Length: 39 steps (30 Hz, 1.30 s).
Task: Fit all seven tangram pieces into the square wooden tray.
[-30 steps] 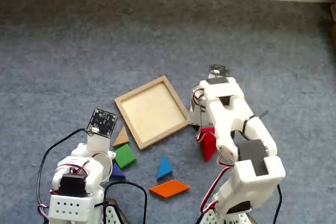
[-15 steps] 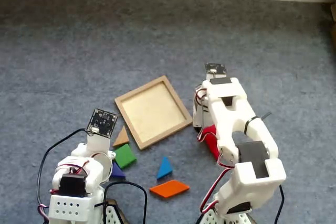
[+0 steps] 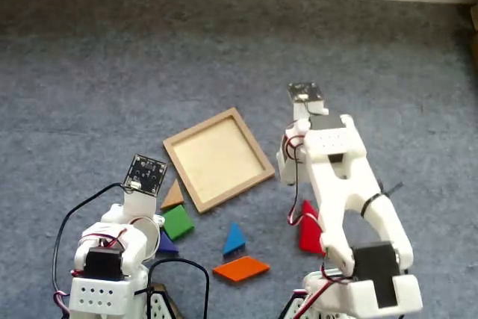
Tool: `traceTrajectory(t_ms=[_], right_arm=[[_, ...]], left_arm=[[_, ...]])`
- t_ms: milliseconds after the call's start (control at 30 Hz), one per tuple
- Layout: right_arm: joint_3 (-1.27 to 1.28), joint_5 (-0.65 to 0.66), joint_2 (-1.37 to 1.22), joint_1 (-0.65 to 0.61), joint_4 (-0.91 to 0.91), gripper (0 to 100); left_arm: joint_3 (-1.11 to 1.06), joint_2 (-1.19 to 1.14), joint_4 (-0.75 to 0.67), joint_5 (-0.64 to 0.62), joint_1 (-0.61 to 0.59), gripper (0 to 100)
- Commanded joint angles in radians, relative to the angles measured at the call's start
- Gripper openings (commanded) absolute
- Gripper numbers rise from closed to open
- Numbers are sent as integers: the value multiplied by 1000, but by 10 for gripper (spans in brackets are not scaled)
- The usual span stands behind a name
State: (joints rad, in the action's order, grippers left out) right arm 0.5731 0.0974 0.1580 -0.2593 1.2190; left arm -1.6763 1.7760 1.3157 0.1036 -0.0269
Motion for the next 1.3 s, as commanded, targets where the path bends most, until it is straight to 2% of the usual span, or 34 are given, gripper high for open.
traceTrajectory(t_ms=[0, 167, 400, 867, 1167, 1267], right_arm=[[28, 98, 128, 4, 65, 172], [159, 190, 282, 4, 99, 186], [348, 262, 363, -19, 93, 356], [598, 262, 363, -76, -114, 358], [610, 262, 363, -71, -117, 357], [608, 262, 363, -71, -119, 318]], left_arm=[[-19, 39, 3, 9, 12, 5], [-19, 39, 3, 9, 12, 5], [-19, 39, 3, 9, 12, 5], [-19, 39, 3, 9, 12, 5], [-19, 39, 3, 9, 12, 5], [-19, 39, 3, 9, 12, 5]])
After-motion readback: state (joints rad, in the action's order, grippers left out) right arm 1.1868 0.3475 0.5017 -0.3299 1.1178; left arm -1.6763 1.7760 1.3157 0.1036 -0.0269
